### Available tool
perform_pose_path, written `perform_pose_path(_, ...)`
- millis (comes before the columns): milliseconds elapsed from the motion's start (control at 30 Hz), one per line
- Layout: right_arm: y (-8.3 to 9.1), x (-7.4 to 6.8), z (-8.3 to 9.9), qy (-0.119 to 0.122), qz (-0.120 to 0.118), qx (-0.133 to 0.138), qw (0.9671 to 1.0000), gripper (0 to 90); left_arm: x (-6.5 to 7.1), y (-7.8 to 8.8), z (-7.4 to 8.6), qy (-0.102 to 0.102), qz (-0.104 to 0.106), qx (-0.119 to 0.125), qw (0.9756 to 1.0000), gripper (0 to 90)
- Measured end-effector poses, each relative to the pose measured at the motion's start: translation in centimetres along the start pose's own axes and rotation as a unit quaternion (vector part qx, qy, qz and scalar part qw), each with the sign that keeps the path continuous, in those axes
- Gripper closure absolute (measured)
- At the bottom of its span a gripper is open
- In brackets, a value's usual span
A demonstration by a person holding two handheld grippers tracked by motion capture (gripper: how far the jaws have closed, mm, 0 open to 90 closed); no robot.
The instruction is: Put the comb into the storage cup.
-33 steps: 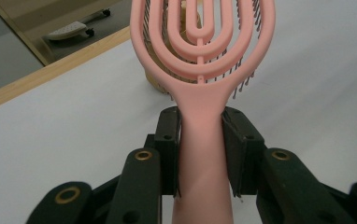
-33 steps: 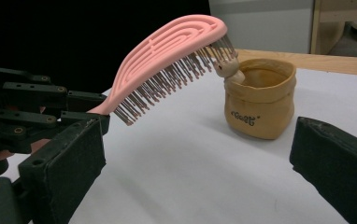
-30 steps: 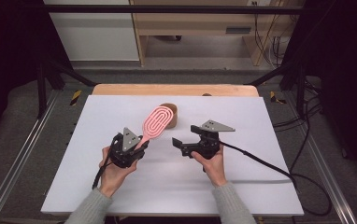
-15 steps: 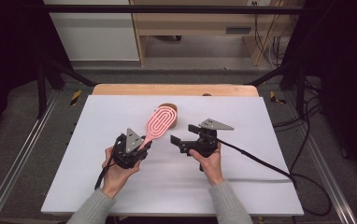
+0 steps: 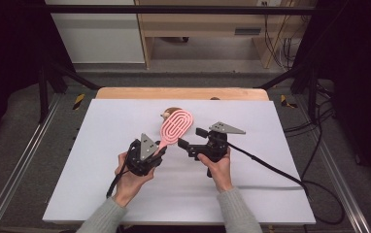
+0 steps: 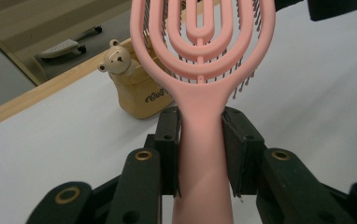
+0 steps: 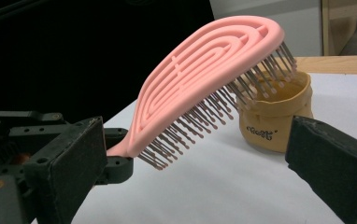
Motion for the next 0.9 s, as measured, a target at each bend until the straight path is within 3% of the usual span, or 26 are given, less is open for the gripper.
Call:
perform_pose_path(567, -0.3, 0.3, -0.2, -0.027, 0.005, 0.008, 0.9996, 9.0, 1.4, 0.1, -0.5, -0.006, 0.004, 0.009, 0.9999, 68.9)
perform_pose_path(900, -0.5, 0.3, -0.3, -0.034, -0.009, 0.014, 0.9993, 19.5, 2.3, 0.2, -0.6, -0.017, 0.01, 0.014, 0.9997, 68.9)
Point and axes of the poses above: each handheld gripper's, and its own axes: y roughly backward along the jaws, z roughly out of its underside, x roughly to its right, the point moved 4 cm from there along -y, roughly forward along the jaws, and after that the axes turned 1 degree about z, right-handed, at the moved point
